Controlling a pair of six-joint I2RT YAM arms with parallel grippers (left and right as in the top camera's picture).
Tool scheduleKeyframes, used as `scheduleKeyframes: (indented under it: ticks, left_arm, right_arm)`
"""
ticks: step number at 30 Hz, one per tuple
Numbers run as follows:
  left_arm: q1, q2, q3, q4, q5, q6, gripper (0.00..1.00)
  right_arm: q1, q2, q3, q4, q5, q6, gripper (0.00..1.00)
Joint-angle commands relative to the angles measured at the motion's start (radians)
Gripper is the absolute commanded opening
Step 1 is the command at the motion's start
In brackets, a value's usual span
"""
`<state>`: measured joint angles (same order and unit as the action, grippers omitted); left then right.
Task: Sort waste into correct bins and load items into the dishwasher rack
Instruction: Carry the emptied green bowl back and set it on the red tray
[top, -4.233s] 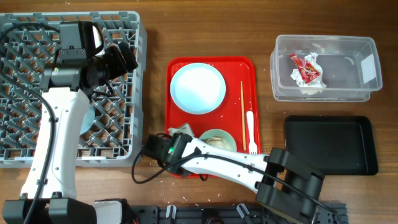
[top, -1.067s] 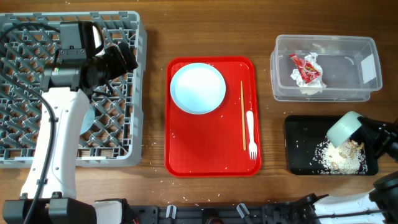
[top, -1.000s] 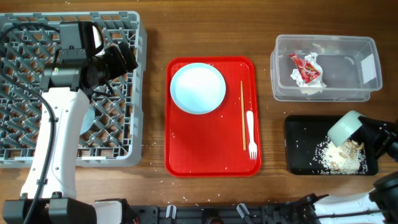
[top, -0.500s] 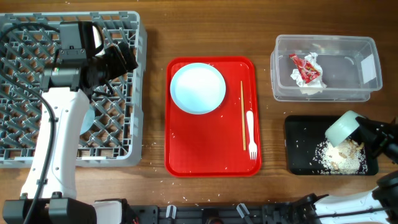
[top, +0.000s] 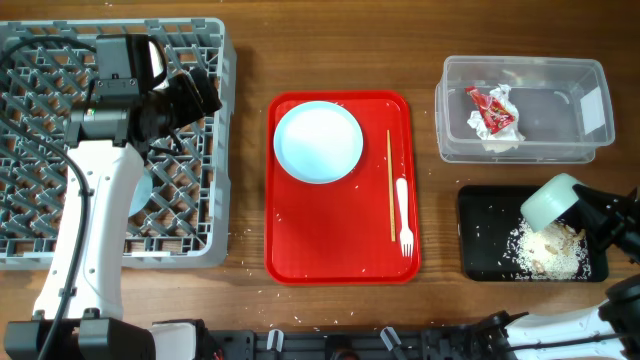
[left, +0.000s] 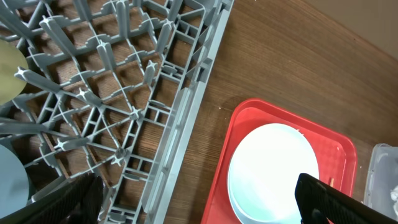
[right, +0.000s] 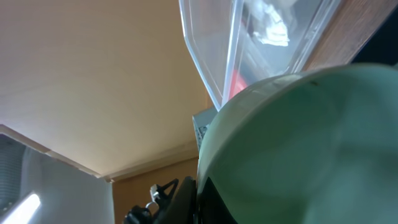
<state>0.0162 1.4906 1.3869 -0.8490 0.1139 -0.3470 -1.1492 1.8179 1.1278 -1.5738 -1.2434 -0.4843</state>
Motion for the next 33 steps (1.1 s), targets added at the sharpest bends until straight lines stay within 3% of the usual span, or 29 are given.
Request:
scheduleKeyframes:
  ticks: [1,5,10,14,16,19,25,29,31,33]
  left_arm:
    - [0.002,-0.01,0.008,0.002,0.008,-0.009,1.0]
    - [0.002,-0.01,0.008,0.002,0.008,-0.009,1.0]
    - [0.002,-0.01,0.008,0.002,0.008,-0.009,1.0]
    - [0.002,-0.01,0.008,0.002,0.008,-0.009,1.0]
    - [0.002,-0.01,0.008,0.002,0.008,-0.009,1.0]
    - [0.002,-0.01,0.008,0.002,0.008,-0.009,1.0]
    - [0.002,-0.01,0.008,0.002,0.008,-0.009,1.0]
    - [0.002,-0.01,0.008,0.002,0.008,-0.009,1.0]
    - [0.002,-0.01,0.008,0.002,0.008,-0.009,1.0]
    - [0.002,-0.01,0.008,0.002,0.008,-0.009,1.0]
  right_arm:
    - [0.0,0.011,-0.003,0.0,-0.038,0.027,0.04]
    - [0.006,-0.012,-0.003,-0.039,-0.008,-0.145,0.04]
    - [0.02,-0.13,-0.003,-0.039,0.031,-0.139,0.04]
    - [0.145,-0.344,-0.001,-0.037,0.031,-0.087,0.04]
    - [0.33,-0.505,0.0,0.037,0.034,0.021,0.04]
    - [0.653,-0.658,0.0,0.32,0.277,0.471,0.04]
    - [1.328,-0.721,-0.001,0.616,0.762,0.98,0.04]
    - [1.734,-0.589,-0.004,0.726,1.082,1.155,0.04]
    - [1.839,-0.5,-0.004,0.751,1.173,1.236,0.04]
    - [1.926,-0.386,-0.004,0.838,1.173,1.216,0.04]
